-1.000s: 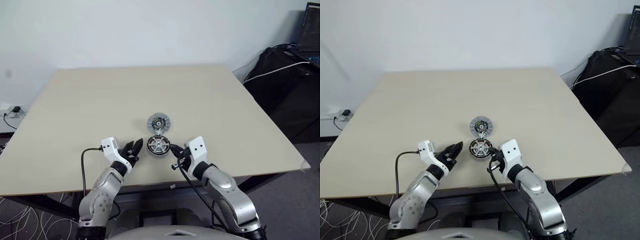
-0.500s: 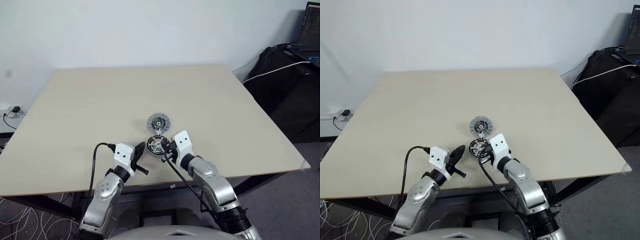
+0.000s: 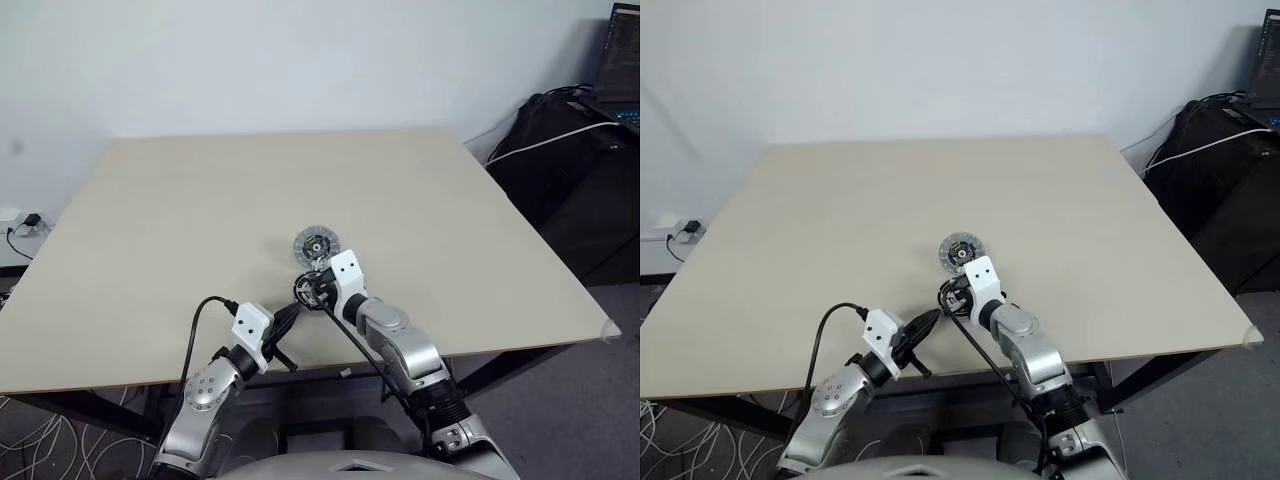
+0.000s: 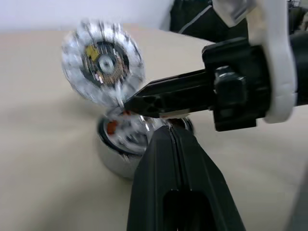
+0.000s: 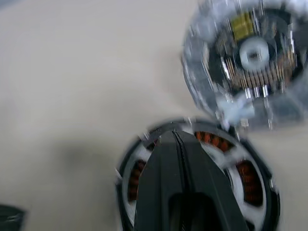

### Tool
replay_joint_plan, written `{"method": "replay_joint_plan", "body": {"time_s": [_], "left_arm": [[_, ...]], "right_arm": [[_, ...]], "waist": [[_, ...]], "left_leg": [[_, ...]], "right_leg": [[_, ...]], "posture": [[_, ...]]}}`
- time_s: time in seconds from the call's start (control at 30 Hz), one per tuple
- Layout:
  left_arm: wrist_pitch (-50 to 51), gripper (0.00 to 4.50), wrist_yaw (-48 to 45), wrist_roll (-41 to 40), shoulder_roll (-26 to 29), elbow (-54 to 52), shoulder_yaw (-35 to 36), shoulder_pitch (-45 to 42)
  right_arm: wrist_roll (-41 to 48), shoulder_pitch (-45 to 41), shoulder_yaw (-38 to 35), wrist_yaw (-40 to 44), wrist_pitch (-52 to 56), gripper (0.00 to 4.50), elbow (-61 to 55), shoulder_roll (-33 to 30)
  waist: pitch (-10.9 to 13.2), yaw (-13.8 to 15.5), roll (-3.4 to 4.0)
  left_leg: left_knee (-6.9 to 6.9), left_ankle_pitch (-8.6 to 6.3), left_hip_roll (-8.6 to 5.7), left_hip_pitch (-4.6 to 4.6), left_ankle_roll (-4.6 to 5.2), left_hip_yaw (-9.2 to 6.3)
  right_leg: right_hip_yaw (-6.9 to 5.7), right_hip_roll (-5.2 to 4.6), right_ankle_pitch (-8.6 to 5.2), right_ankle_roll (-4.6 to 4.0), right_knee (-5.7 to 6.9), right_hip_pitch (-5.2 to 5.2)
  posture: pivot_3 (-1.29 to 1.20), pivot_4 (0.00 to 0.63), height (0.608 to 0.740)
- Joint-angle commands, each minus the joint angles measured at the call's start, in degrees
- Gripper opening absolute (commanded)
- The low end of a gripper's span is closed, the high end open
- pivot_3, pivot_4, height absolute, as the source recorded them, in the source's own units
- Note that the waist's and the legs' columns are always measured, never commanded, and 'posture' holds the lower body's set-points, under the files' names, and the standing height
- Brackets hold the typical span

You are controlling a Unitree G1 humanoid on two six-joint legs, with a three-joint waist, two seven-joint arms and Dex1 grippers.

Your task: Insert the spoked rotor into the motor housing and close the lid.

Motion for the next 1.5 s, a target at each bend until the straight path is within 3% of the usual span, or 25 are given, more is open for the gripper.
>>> {"method": "replay_joint_plan", "body": {"time_s": [0.03, 0.17, 0.57, 0.73, 0.9, 1.2, 1.5], "left_arm": [[2.31, 0.02, -1.23, -2.12, -0.48, -2.33, 0.26, -0.08], [3.17, 0.02, -1.7, -2.25, -0.67, -2.81, 0.32, 0.17], [-1.35, 0.02, -0.98, 1.13, -0.97, -0.45, 0.47, -0.56], [-0.35, 0.02, -0.55, 0.87, -1.92, -0.22, 0.79, -0.42], [-0.27, 0.0, -0.36, 1.13, -2.72, 0.02, 0.77, -0.51], [-0.53, 0.0, 0.35, 1.19, -3.25, -0.06, 1.0, -0.04], [-0.29, 0.0, 0.96, 0.91, -3.8, -0.31, 1.78, 0.91]], "right_arm": [[-0.81, -0.62, -0.83, -1.18, 1.55, 0.0, 0.55, 0.1], [-0.81, 0.18, -1.03, -1.19, 1.8, 0.0, -0.3, -0.12], [1.15, 6.77, -1.78, 1.63, 4.45, 0.0, -18.46, -5.64], [-0.52, 3.6, -1.67, 1.43, 5.37, 0.0, -19.78, -8.06], [-1.19, -0.56, -0.79, 3.3, 6.61, 1.15, -18.01, -10.42], [-4.14, -2.93, 8.37, 13.32, 11.21, 4.0, -19.05, -20.66], [-13.3, -13.54, 21.34, 25.32, 5.93, 4.0, -13.7, -28.57]], "waist": [[-0.08, -0.02, 0.11], [-0.34, 0.01, 0.35], [-0.4, 0.11, 0.41], [-0.38, 0.03, 0.41], [-0.39, 0.12, 0.4], [-0.39, 0.15, 0.38], [-0.37, 0.22, 0.32]], "left_leg": [[0.0, 0.0, 0.01, 0.0, 0.0, 0.0], [0.02, 0.01, 0.01, 0.08, 0.01, 0.0], [0.03, 0.02, 0.01, 0.04, 0.03, 0.0], [0.07, 0.02, 0.02, 0.05, 0.03, 0.04], [0.12, 0.06, 0.03, 0.05, 0.09, 0.09], [0.12, 0.02, -0.02, 0.01, 0.17, 0.11], [0.24, 0.04, 0.01, 0.01, 0.19, 0.13]], "right_leg": [[0.0, 0.01, 0.0, 0.0, 0.0, 0.0], [0.0, 0.03, -0.04, -0.01, 0.01, 0.08], [0.03, 0.03, -0.11, 0.07, -0.01, 0.06], [0.04, 0.03, -0.17, 0.21, 0.0, 0.05], [0.06, 0.03, -0.12, 0.24, -0.01, 0.06], [0.06, -0.02, -0.03, 0.06, -0.05, 0.06], [0.04, -0.02, -0.09, 0.28, -0.05, 0.09]], "posture": [[0.0, 0.0, 0.74], [0.0, 0.0, 0.74], [0.0, 0.0, 0.74], [0.0, 0.0, 0.74], [0.0, 0.0, 0.74], [0.0, 0.0, 0.74], [0.0, 0.0, 0.74]]}}
